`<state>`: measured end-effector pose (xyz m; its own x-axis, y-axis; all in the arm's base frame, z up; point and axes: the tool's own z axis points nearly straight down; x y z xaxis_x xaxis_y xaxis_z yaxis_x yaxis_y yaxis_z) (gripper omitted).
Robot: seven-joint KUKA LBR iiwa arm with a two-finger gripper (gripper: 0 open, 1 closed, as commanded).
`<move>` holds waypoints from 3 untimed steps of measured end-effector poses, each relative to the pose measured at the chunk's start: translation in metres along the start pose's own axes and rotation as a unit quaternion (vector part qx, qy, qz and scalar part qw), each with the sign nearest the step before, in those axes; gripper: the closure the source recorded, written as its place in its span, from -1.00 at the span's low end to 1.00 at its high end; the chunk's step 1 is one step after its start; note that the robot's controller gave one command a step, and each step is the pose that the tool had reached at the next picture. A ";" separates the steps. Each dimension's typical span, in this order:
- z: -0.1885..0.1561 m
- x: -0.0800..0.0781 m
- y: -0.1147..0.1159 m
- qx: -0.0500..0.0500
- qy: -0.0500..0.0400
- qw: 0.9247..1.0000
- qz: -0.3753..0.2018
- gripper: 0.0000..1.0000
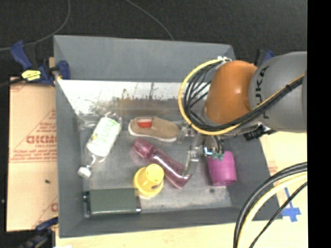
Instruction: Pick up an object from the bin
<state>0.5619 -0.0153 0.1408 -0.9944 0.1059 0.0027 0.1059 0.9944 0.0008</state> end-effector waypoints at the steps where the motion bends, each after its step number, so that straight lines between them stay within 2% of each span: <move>1: -0.009 -0.023 -0.007 0.000 -0.007 0.999 0.052 -1.00; 2: 0.005 0.036 0.010 0.000 -0.001 0.996 0.093 -1.00; 3: 0.071 0.009 0.006 0.001 -0.008 0.998 0.061 -1.00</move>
Offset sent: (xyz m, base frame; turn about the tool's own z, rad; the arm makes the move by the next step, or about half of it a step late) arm -0.0355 0.0139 -0.0053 0.1894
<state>0.5536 -0.0080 0.0703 -0.9742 0.2252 -0.0132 0.2253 0.9743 0.0003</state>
